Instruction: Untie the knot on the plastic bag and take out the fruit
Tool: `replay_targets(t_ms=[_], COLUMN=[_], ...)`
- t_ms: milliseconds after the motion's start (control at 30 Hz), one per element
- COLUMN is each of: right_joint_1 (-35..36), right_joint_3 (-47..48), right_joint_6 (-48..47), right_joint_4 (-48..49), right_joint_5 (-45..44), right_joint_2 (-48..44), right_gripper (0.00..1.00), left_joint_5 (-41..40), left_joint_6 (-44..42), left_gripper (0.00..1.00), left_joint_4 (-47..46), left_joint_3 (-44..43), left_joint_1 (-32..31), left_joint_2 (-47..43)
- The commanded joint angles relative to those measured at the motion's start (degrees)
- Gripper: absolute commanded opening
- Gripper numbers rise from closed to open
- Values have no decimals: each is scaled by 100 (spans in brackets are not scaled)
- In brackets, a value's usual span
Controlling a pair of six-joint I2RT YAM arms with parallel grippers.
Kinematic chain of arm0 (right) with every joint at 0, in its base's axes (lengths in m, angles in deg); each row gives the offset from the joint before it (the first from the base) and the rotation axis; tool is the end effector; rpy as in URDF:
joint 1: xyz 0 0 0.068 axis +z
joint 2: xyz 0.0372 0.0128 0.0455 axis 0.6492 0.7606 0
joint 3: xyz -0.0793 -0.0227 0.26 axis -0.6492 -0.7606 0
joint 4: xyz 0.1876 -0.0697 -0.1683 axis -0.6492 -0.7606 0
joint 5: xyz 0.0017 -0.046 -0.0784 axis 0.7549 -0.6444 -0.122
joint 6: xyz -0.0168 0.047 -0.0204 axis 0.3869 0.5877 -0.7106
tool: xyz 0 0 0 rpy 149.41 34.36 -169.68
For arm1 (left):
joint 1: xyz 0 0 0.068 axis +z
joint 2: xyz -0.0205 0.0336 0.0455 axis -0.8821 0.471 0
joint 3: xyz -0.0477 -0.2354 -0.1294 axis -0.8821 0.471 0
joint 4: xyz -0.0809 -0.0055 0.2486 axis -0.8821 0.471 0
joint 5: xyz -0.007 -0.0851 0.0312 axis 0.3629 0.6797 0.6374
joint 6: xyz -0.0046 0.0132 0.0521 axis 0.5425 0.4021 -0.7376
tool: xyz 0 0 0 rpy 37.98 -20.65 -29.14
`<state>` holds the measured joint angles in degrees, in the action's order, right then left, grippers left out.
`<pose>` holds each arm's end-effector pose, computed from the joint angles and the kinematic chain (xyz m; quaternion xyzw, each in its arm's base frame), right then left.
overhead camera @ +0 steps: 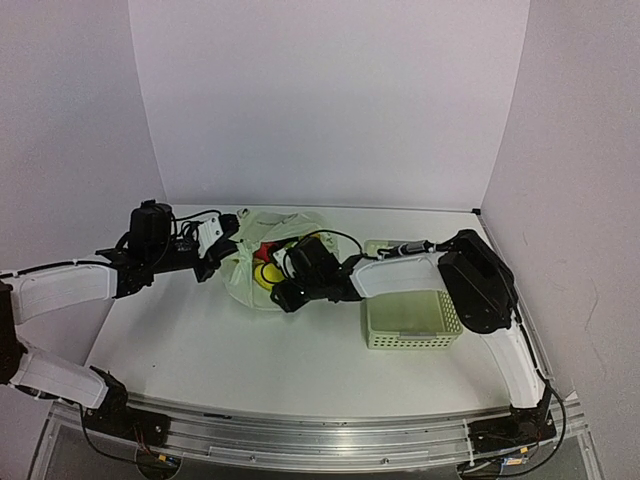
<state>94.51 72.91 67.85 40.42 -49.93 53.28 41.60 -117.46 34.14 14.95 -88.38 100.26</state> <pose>0.3096 0.4205 0.1443 -0.3542 0.8208 0.1797 0.4106 0.2412 -0.1369 0.2600 0.5395 0.6019 -0.1098 0.5784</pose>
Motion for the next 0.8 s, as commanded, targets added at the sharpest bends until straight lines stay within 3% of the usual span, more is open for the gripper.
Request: replay_targets(t_ms=[0, 233, 767], right_joint_1=[-153, -199, -209], right_joint_3=[642, 1188, 2333], right_joint_6=[204, 283, 163], right_joint_4=[199, 195, -503], right_joint_5=[191, 28, 63], right_joint_2=[-254, 233, 1333], right_gripper=[59, 76, 76], left_joint_5=[59, -142, -343], left_joint_6=[-266, -38, 478], left_gripper=[0, 0, 0], left_joint_4=[-321, -523, -661], left_joint_3=[39, 9, -120], left_joint_1=[106, 117, 146], left_joint_2=[-284, -176, 154])
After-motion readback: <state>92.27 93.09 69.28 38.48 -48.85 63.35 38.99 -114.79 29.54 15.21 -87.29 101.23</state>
